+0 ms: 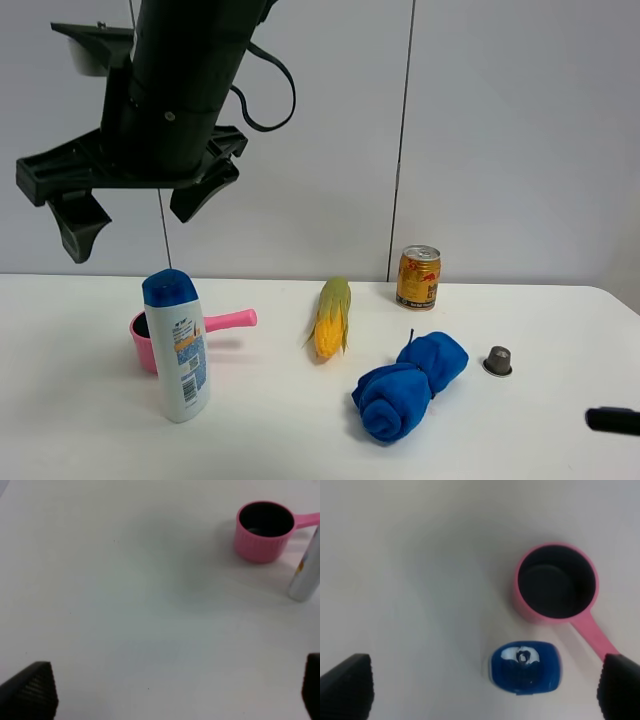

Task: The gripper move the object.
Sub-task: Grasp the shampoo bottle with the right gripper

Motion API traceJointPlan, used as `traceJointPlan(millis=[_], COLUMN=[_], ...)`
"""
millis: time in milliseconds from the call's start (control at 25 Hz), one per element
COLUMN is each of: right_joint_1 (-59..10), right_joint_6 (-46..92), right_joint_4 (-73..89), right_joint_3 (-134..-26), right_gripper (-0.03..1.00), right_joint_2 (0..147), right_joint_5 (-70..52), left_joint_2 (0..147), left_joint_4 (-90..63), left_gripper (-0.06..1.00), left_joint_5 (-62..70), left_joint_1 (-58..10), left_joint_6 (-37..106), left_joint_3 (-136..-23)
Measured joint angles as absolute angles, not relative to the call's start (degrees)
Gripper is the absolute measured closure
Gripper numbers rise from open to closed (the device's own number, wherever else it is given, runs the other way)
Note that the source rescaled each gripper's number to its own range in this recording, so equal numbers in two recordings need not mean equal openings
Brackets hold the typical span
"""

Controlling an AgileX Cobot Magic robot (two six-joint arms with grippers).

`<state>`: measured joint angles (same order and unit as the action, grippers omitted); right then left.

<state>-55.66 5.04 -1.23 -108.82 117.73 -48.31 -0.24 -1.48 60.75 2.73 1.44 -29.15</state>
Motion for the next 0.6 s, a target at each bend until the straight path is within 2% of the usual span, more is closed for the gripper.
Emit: traceJointPlan(millis=[320,600], right_joint_1=[-55.7,-55.0], right_joint_6=[4.6,1.0], right_joint_4=[-1.2,-4.4], right_joint_3=[-98.2,-96.0], right_gripper=[0.02,0.02], right_joint_2=[117.7,117.8], right_joint_5=[-39.3,-36.2], left_joint_2=[-0.2,-0.2], left_joint_4=[-1.5,-1.5], left_gripper=[-0.06,-0.06], left_joint_5=[60.7,60.7], left_joint_1=[2.7,2.7], left_joint_6=[1.4,1.4], left_joint_3=[-29.1,-29.1])
